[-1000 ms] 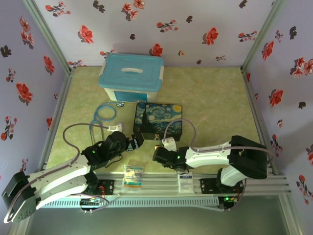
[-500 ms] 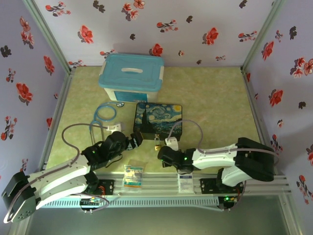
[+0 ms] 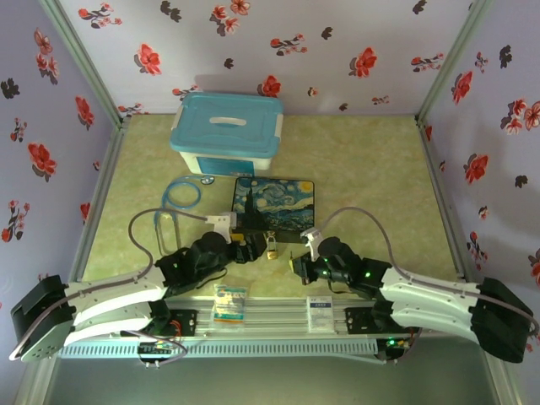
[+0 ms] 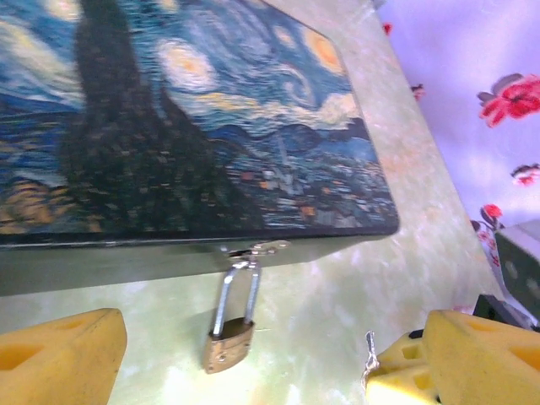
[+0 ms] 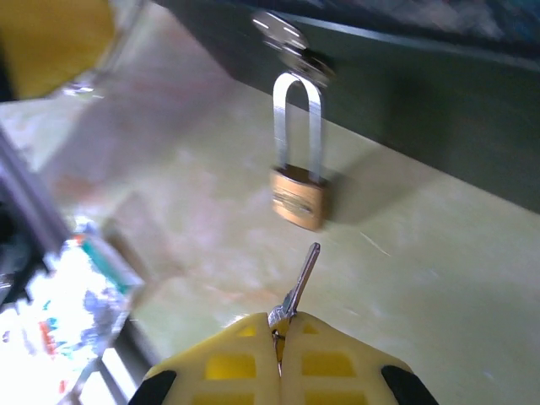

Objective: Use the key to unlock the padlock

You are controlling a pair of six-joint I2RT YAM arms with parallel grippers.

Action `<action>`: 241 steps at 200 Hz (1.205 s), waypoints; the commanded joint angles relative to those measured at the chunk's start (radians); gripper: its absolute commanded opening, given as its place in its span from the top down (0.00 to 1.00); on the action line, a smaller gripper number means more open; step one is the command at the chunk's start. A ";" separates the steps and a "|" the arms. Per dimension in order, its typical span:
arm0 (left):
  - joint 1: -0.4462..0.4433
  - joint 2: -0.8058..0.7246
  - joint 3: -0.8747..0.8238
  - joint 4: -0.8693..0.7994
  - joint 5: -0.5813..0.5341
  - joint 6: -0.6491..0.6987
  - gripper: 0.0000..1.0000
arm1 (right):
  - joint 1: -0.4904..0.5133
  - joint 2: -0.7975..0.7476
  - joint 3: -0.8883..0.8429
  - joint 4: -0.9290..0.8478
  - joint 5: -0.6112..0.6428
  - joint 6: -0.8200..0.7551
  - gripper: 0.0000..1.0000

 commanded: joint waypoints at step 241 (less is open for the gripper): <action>-0.021 0.179 -0.145 0.704 0.287 0.042 0.78 | -0.053 0.042 0.105 0.222 -0.371 -0.039 1.00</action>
